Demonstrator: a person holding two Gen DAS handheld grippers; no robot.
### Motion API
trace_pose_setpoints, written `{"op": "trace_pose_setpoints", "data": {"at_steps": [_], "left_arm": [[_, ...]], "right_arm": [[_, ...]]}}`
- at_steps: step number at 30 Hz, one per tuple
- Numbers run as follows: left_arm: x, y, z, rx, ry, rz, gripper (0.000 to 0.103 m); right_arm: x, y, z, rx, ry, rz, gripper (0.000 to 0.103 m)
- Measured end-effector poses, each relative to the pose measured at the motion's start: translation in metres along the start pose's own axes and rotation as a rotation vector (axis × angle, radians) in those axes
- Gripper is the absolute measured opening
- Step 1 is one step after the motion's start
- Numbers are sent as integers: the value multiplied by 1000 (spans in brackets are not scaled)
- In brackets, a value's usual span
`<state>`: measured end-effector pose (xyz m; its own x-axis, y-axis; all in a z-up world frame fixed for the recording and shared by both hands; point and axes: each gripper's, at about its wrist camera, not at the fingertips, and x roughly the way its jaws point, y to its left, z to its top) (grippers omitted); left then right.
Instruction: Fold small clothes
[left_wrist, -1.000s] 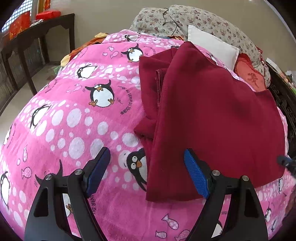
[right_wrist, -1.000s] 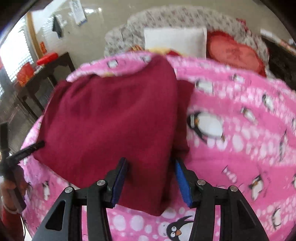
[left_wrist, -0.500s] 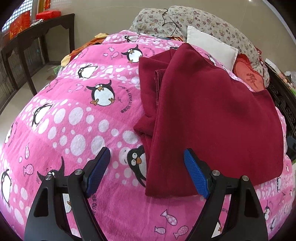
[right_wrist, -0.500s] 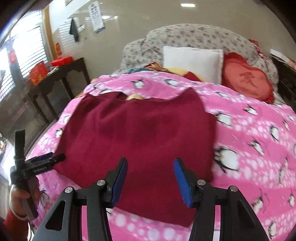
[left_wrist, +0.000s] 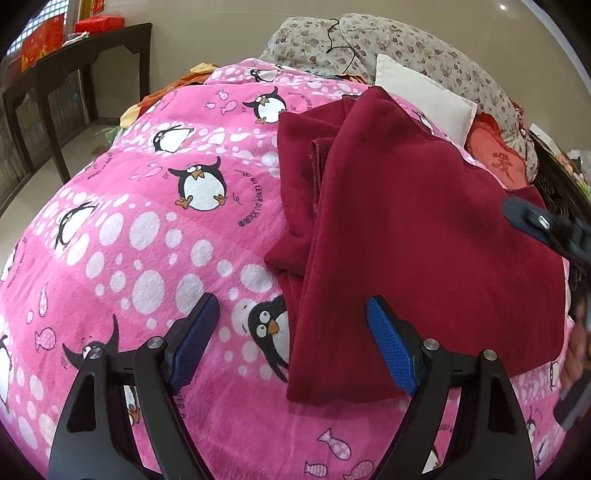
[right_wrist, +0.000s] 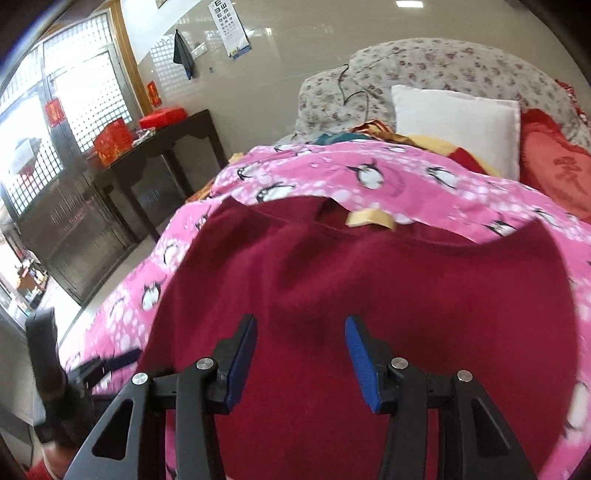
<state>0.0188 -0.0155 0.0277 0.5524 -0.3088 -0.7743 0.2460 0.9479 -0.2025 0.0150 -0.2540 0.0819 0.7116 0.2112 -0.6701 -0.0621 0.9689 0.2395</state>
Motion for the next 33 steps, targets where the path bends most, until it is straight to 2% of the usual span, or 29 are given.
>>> {"op": "trace_pose_setpoints", "data": {"at_steps": [7, 10, 13, 14, 16, 21, 24, 25, 28, 33], "left_arm": [[2, 2, 0, -12, -16, -19, 83], [1, 3, 0, -11, -30, -27, 83], [0, 6, -2, -22, -53, -43, 83], [0, 5, -2, -22, -59, -42, 83], [-1, 4, -3, -16, -67, -37, 83], [-2, 7, -5, -13, -71, -58, 83], [-5, 13, -6, -32, -77, -90, 83], [-6, 14, -6, -35, -79, -97, 83], [-11, 19, -7, -44, -90, -112, 83], [-17, 26, -7, -71, -114, -127, 83]], "right_arm": [[50, -1, 26, 21, 5, -33, 48], [41, 9, 35, 28, 18, -46, 49], [26, 27, 43, 34, -15, 70, 49], [28, 34, 45, 29, -8, 84, 50], [41, 54, 52, 9, 40, 117, 51], [84, 77, 62, 38, 120, 126, 51], [111, 87, 64, 6, 177, 69, 50], [113, 88, 64, -20, 164, 52, 47], [112, 92, 71, -90, 129, 17, 9], [113, 108, 75, -161, 114, 32, 5]]}}
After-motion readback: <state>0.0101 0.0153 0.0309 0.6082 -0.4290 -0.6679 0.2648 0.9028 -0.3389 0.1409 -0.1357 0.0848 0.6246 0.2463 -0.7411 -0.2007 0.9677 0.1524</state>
